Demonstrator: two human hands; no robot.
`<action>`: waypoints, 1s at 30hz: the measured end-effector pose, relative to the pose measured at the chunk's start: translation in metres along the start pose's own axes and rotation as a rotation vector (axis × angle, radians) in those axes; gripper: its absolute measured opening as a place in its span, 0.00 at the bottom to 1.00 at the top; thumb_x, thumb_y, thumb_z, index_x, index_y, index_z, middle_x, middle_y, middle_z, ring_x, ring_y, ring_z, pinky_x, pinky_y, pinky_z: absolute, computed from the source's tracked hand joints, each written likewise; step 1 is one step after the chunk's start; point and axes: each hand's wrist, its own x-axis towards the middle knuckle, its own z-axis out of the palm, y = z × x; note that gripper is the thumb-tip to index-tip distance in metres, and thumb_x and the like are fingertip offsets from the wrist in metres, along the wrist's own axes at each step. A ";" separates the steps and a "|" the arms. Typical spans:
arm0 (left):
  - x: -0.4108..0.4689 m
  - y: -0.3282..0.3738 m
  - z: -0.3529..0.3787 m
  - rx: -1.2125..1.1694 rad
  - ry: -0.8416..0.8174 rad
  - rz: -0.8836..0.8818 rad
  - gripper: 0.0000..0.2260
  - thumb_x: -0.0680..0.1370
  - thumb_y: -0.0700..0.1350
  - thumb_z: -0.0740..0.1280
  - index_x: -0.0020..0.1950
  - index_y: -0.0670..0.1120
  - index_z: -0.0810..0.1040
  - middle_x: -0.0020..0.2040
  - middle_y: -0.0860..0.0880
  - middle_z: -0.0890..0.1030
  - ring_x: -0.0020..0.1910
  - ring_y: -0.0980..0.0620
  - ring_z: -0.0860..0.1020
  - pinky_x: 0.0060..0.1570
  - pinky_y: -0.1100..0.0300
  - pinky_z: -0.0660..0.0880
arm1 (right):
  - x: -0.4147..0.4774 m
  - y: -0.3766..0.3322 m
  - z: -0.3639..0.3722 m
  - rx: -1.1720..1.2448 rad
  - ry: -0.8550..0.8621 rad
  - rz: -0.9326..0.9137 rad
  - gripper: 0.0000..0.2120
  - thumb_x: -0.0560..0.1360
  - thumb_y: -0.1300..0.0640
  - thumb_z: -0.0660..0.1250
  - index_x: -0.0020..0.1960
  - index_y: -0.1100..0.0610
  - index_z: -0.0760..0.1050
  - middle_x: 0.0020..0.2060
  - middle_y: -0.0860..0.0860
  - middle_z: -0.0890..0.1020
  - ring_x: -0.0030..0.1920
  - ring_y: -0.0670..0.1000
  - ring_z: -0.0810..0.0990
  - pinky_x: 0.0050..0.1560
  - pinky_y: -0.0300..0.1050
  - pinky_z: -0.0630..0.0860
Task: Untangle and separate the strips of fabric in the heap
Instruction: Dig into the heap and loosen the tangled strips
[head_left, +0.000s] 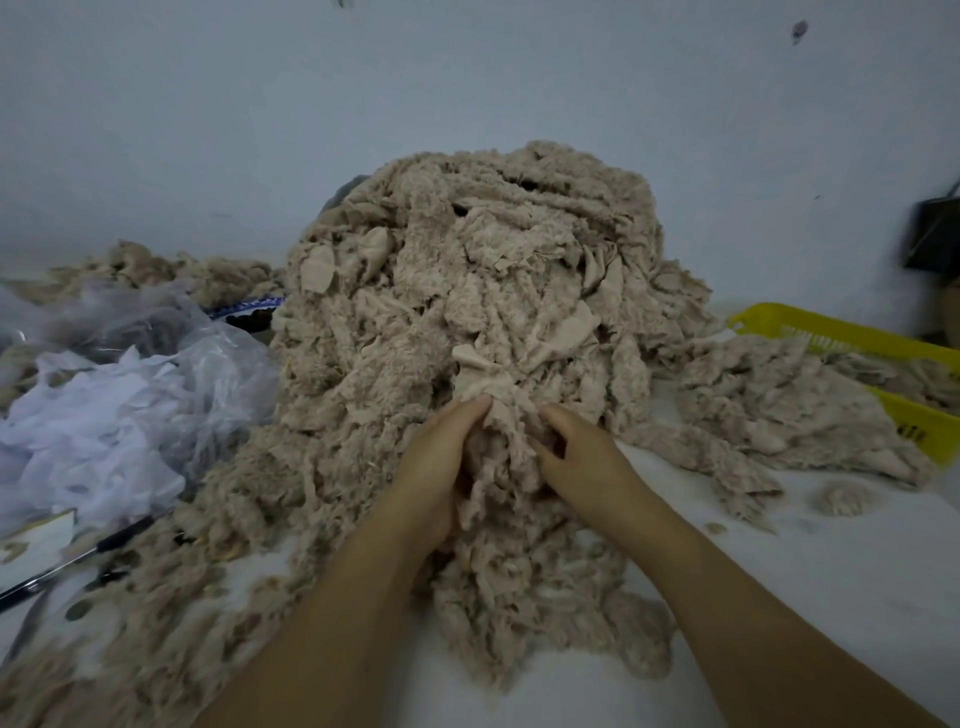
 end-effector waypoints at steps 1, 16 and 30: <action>0.000 0.000 0.000 -0.038 -0.013 -0.022 0.15 0.82 0.49 0.62 0.56 0.42 0.85 0.55 0.41 0.85 0.55 0.44 0.84 0.55 0.50 0.79 | 0.001 0.001 0.000 -0.018 0.021 -0.002 0.07 0.81 0.56 0.62 0.48 0.59 0.71 0.37 0.49 0.73 0.37 0.49 0.72 0.32 0.34 0.64; -0.003 0.002 0.002 -0.134 -0.145 0.017 0.21 0.82 0.51 0.55 0.64 0.41 0.81 0.62 0.39 0.81 0.61 0.45 0.81 0.59 0.52 0.76 | -0.007 -0.013 0.004 0.251 -0.013 0.000 0.15 0.77 0.37 0.62 0.61 0.38 0.67 0.51 0.31 0.72 0.51 0.32 0.73 0.49 0.29 0.70; -0.006 0.007 0.002 -0.255 -0.204 0.159 0.20 0.83 0.49 0.55 0.54 0.48 0.87 0.55 0.49 0.85 0.56 0.54 0.83 0.50 0.62 0.79 | -0.014 -0.012 0.014 0.010 -0.145 -0.095 0.12 0.79 0.44 0.64 0.40 0.48 0.70 0.35 0.44 0.76 0.34 0.42 0.74 0.35 0.40 0.69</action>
